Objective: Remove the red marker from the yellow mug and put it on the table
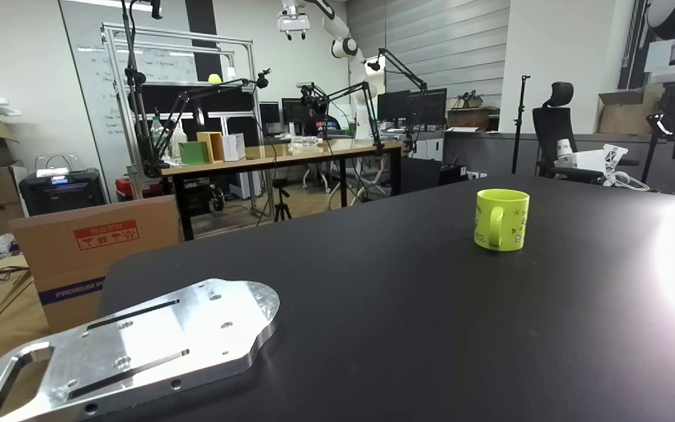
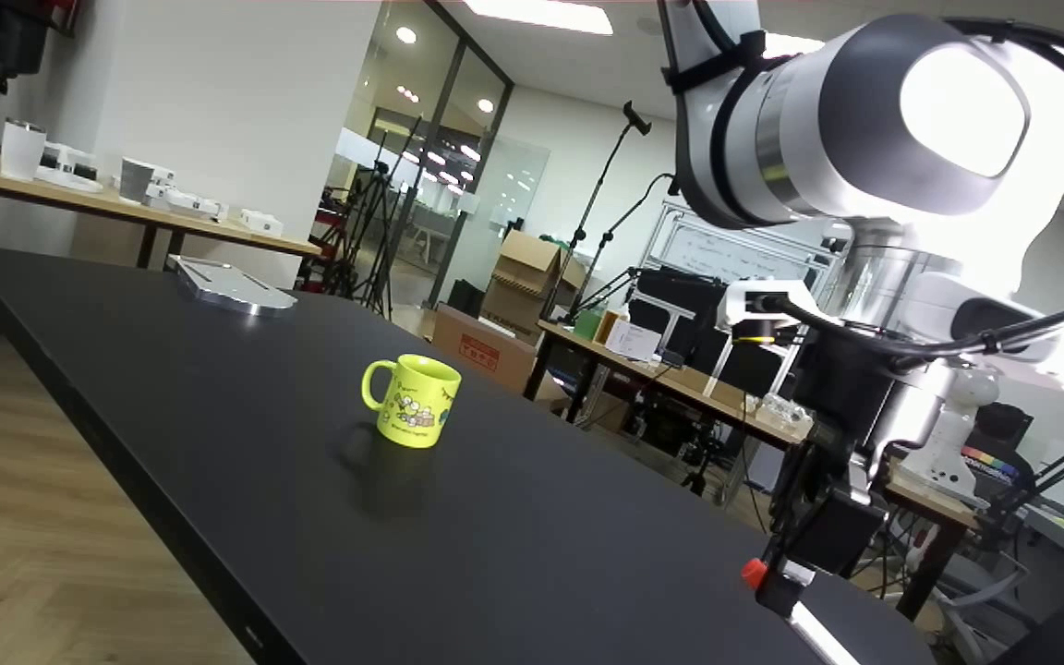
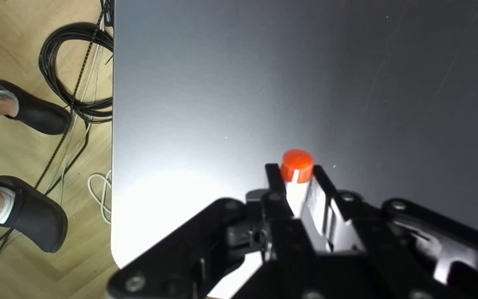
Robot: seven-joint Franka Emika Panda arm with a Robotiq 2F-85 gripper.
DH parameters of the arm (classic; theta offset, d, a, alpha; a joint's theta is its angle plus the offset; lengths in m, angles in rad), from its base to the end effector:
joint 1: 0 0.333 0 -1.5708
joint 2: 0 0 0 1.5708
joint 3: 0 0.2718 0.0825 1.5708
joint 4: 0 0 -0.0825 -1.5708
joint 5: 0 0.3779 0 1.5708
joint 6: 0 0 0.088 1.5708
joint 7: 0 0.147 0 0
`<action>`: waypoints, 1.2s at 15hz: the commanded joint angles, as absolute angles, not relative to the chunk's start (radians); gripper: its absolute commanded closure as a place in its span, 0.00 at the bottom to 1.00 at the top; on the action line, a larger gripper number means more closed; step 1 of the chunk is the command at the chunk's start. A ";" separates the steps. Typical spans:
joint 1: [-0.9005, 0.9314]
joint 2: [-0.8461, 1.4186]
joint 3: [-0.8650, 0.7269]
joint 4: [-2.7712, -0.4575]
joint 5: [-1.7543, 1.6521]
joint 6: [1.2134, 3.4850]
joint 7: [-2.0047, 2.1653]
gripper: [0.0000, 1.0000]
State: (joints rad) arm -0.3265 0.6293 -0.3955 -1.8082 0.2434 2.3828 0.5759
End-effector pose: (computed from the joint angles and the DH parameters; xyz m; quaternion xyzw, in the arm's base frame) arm 0.4738 -0.4052 0.1449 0.7623 -0.6464 0.0006 0.0311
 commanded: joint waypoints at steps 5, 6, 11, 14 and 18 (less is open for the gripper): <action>-0.337 0.652 -0.376 -1.801 0.243 2.404 0.568 0.95; -0.336 0.664 -0.370 -1.802 0.250 2.423 0.569 0.95; -0.329 0.748 -0.337 -1.795 0.280 2.513 0.573 0.95; -0.325 0.793 -0.325 -1.789 0.291 2.555 0.572 0.95; -0.321 0.811 -0.324 -1.787 0.293 2.577 0.570 0.95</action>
State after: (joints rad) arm -0.3212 0.7927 -0.3229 -1.8080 0.2786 2.5752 0.5684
